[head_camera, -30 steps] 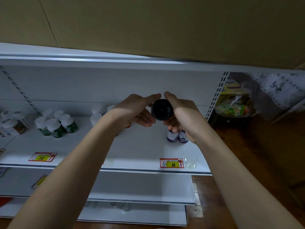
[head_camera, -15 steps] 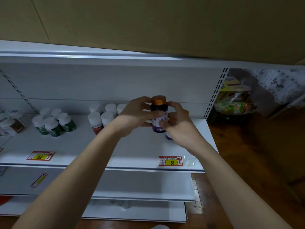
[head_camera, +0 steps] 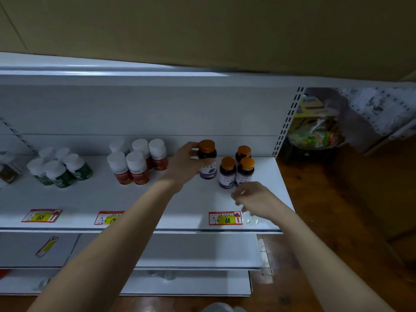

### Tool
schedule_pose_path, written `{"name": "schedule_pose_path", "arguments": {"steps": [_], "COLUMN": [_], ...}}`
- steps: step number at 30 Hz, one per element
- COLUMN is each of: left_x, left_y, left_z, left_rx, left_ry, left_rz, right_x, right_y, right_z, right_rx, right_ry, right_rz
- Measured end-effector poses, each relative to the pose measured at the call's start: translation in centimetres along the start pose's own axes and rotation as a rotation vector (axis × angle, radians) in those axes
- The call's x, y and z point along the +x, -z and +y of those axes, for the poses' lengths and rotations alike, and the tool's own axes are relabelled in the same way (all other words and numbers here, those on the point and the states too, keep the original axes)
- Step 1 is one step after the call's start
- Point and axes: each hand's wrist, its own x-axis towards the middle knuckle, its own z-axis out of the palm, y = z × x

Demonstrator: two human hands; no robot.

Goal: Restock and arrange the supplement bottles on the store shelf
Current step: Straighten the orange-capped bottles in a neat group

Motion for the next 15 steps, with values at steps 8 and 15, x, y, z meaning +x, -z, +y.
{"name": "schedule_pose_path", "arguments": {"steps": [8, 15], "left_x": [4.4, 6.4], "left_y": [-2.4, -4.1], "left_z": [-2.2, -2.5], "left_rx": [-0.048, -0.153], "left_ry": [0.049, 0.13], "left_rz": [0.014, -0.066], "right_x": [3.8, 5.3], "right_y": [0.4, -1.5], "right_z": [5.6, 9.1], "right_rx": [-0.256, -0.502], "right_ry": [0.013, 0.048], "right_rz": [0.404, 0.327]}}
